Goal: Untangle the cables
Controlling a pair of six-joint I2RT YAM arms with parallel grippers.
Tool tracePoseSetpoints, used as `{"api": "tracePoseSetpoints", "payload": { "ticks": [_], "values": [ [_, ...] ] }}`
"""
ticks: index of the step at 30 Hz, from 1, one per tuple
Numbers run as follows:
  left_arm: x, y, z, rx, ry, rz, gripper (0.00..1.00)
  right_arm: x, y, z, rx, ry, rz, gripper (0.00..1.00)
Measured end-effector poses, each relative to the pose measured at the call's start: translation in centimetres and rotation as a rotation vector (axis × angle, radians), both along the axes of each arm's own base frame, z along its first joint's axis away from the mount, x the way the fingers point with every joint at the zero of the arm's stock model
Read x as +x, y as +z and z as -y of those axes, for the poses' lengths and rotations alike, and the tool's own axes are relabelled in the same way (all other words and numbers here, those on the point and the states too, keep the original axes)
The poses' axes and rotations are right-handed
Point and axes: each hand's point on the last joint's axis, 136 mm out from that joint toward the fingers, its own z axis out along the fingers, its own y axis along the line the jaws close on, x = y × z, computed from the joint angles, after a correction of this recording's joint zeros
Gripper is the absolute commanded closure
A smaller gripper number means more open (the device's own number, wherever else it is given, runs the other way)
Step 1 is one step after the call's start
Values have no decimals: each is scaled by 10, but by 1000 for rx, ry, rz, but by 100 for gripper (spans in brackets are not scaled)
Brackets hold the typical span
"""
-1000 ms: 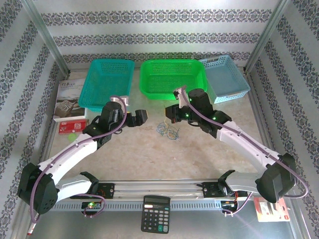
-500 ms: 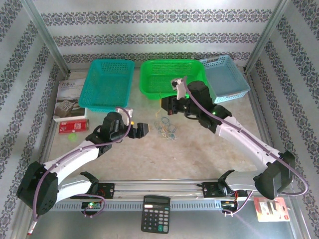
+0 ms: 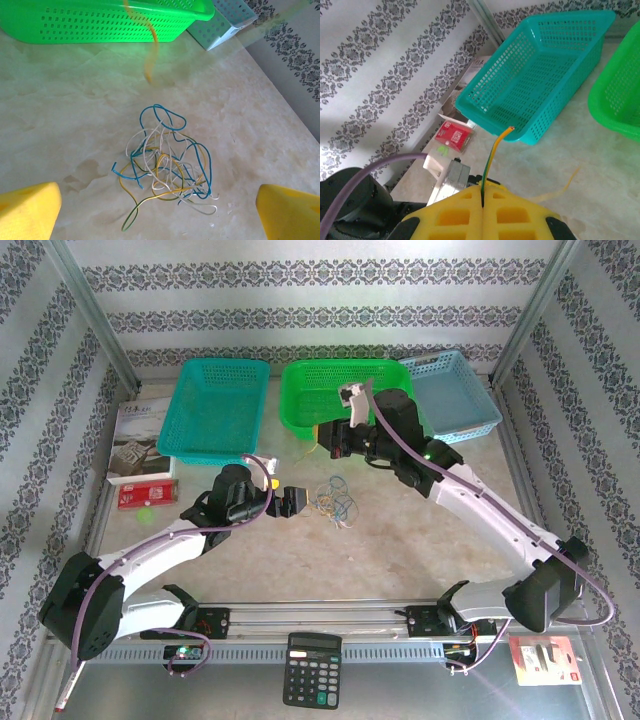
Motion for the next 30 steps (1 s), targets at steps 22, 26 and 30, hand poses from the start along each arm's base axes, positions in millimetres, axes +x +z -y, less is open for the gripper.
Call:
{"api": "tracePoseSetpoints", "payload": {
  "ticks": [22, 26, 30],
  "values": [
    [27, 66, -5, -57, 114, 130, 0, 186, 21, 283, 32, -868, 13, 100],
    [33, 71, -2, -58, 114, 132, 0, 216, -9, 319, -20, -979, -17, 100],
    [38, 72, 1, -57, 114, 130, 0, 236, -46, 331, -102, -1032, -76, 100]
  ]
}}
